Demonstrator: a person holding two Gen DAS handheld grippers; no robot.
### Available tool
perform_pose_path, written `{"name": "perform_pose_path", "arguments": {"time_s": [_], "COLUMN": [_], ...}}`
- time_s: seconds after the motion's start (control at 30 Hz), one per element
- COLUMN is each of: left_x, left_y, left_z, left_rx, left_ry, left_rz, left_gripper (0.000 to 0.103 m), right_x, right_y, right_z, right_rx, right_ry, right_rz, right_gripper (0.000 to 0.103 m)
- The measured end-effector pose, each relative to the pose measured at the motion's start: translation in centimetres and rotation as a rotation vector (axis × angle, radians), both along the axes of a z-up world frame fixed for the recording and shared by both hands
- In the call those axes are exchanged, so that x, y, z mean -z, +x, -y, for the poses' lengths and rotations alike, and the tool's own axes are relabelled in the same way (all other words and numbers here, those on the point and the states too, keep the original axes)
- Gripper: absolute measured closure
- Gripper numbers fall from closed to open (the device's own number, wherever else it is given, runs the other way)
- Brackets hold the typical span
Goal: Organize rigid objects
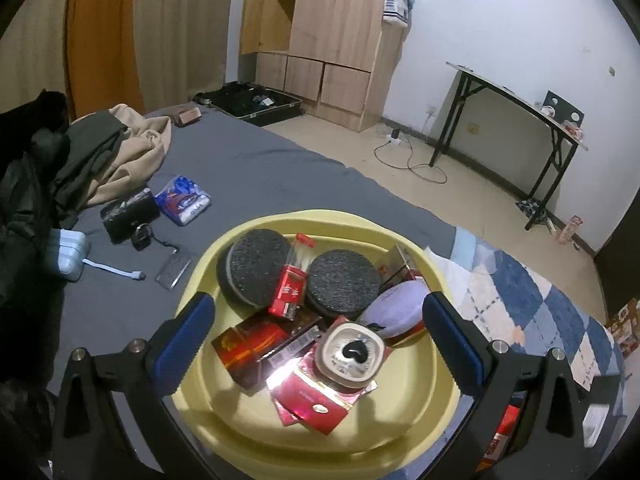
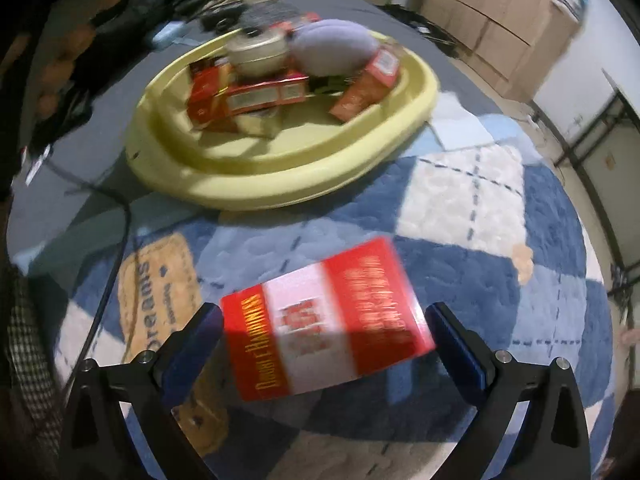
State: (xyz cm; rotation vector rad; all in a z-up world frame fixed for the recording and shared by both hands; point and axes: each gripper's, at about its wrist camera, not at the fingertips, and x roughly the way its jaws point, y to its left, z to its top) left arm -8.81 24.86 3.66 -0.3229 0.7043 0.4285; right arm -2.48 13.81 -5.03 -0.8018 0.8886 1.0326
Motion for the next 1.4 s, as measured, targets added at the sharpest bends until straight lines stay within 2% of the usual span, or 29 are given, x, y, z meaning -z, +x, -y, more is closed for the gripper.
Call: {"name": "perform_pose_path", "arguments": {"time_s": [0.13,0.2,0.27,0.3,0.43,0.5,0.6,0.7,0.83,0.93,1.1,1.27,1.4], "left_x": [-0.8,-0.9,-0.9,-0.9,-1.0,-1.0,-0.9,-0.8,-0.5,-0.1,0.5,0.8,1.5], "left_y": [-0.7,-0.8,-0.8,-0.8,-0.8,-0.9,-0.9,-0.8,-0.7,-0.6,-0.2,0.0,0.7], "left_z": [-0.4,-0.6,-0.7,-0.6,-0.6,-0.6,-0.7,-0.8,-0.9,-1.2,-1.5,-1.4,-0.8], "left_rx": [-0.016,-0.020,-0.018,-0.019,-0.019,-0.021,-0.034,-0.036,-0.037,-0.047,-0.053,-0.040,-0.020], "left_ry": [0.008,0.006,0.003,0.006,0.012,0.020,0.040,0.049,0.057,0.051,0.048,0.027,0.009], "left_rz": [0.025,0.031,0.029,0.028,0.017,0.011,-0.002,-0.011,-0.025,-0.038,-0.057,-0.050,-0.063], "left_gripper": [0.000,0.000,0.000,0.000,0.000,0.000,0.000,0.000,0.000,0.000,0.000,0.000,0.000], "right_x": [1.4,1.9,1.6,1.4,-1.6,-4.6,-6.3,-5.1,-3.0,-2.1,-3.3,-5.0,-5.9], "right_y": [0.2,0.8,1.2,1.6,2.4,2.6,1.8,0.4,-0.3,-0.7,-0.2,0.1,0.7], "right_z": [-1.0,-1.3,-1.2,-1.0,0.5,1.0,-0.7,-3.8,-6.4,-7.6,-6.8,-4.4,-2.9], "right_rx": [0.004,0.018,0.033,0.047,0.127,0.179,0.196,0.206,0.215,0.234,0.264,0.219,0.268], "right_ry": [-0.053,-0.044,-0.003,0.019,0.146,0.330,0.486,0.476,0.493,0.461,0.497,0.452,0.418], "right_rz": [0.034,0.006,-0.019,-0.028,-0.027,-0.032,-0.034,0.012,-0.020,0.015,0.014,-0.001,0.025], "right_gripper": [0.000,0.001,0.011,0.012,0.013,0.012,0.012,0.012,0.011,0.000,0.000,0.000,0.000]}}
